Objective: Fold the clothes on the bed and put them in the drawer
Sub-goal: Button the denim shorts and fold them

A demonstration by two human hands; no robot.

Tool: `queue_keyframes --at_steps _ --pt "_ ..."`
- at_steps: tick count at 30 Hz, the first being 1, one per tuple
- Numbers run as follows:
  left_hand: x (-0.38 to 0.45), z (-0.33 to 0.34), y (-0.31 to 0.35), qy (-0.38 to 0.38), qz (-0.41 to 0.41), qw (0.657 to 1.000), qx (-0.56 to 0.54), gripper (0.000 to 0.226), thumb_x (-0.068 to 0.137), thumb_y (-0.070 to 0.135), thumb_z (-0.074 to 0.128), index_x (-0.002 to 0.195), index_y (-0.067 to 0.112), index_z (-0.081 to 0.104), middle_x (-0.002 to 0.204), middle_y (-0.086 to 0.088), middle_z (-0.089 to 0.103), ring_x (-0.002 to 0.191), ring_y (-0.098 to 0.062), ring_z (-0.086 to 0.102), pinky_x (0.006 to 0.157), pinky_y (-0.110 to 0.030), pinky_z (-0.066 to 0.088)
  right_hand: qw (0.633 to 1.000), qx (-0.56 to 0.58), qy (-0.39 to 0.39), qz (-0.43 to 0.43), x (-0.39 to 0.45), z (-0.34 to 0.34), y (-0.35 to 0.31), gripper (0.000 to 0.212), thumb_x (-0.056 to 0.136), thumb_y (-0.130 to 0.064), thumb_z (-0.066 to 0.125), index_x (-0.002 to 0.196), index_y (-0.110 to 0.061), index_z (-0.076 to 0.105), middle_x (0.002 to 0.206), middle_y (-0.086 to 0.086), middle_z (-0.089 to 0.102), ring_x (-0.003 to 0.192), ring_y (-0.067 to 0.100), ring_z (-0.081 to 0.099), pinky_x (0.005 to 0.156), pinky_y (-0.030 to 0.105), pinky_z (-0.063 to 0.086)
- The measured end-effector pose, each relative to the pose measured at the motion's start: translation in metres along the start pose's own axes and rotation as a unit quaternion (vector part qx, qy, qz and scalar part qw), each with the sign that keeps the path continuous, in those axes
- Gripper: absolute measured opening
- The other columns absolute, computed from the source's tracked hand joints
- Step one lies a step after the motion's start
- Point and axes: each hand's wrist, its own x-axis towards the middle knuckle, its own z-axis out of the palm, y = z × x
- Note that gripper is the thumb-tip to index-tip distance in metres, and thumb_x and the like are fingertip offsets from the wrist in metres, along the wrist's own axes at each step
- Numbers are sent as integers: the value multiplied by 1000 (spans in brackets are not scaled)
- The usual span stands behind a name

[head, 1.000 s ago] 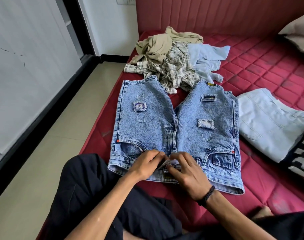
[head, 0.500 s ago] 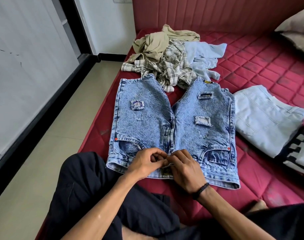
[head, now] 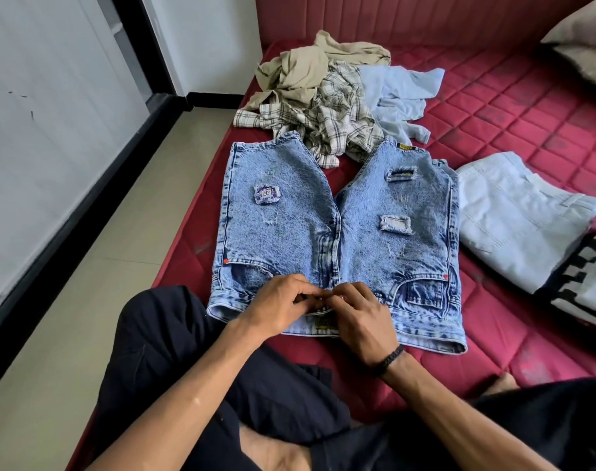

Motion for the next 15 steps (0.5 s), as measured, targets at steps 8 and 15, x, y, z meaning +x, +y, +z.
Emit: queue_keyframes --at_steps 8,15 --pt "1 7 1 91 44 991 90 23 100 47 59 117 38 72 98 14 75 83 -6 70 74 -33 56 1000 6 13 17 6 -3 1 14 90 -14 55 97 -22 64 105 -2 61 92 26 60 43 40 49" --pt "-1 -1 5 71 -22 993 96 45 101 62 45 91 28 71 67 7 69 49 0 57 51 -20 40 975 149 -47 158 15 -20 -5 17 79 -43 75 83 -26 71 90 -13 66 82 12 65 70 32 53"
